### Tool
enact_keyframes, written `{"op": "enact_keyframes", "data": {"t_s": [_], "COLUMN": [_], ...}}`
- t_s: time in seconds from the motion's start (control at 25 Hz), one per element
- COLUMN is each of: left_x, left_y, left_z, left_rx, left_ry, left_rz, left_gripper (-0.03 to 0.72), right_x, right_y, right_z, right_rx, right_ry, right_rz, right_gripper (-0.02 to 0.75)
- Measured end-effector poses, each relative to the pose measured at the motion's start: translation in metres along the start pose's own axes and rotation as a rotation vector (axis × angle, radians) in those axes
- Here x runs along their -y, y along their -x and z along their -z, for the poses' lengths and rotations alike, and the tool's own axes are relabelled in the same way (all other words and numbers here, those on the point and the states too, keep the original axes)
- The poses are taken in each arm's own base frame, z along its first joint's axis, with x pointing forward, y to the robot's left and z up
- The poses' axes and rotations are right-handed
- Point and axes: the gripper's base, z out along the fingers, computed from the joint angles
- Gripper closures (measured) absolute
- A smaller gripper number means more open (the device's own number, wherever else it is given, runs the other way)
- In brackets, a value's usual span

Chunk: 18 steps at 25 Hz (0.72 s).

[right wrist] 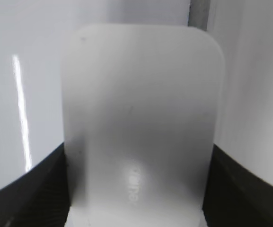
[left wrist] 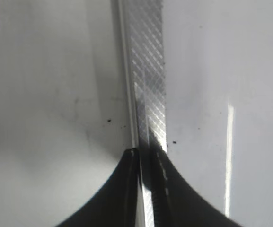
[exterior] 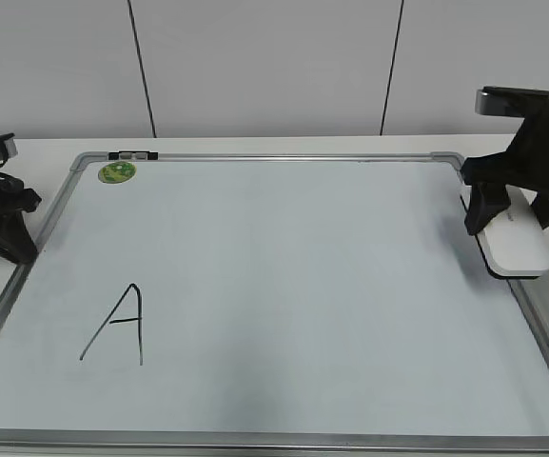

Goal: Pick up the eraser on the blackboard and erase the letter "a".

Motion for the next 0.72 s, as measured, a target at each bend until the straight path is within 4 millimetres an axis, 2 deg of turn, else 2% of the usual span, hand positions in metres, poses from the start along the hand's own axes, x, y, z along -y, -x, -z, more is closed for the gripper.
{"op": "enact_keyframes", "data": {"t_s": [0.4,0.6,0.72], "left_x": [0.000,0.000,0.000], "left_y": [0.000,0.000,0.000], "left_z": [0.000,0.000,0.000], "left_rx": [-0.002,-0.002,-0.003], "left_ry": [-0.001,-0.001,-0.001], "left_rz": [0.000,0.000,0.000], "left_gripper": [0.654,0.653,0.652], "right_x": [0.006,0.008,0.008], "right_y": [0.010,0.012,0.013], "right_z": [-0.047,-0.058,-0.058], "right_rx": [-0.013,-0.011,-0.004], "right_ry": [-0.005,-0.010,-0.010], "right_rz": [-0.015,-0.016,-0.016], "right_gripper": [0.201,0.198,0.157]}}
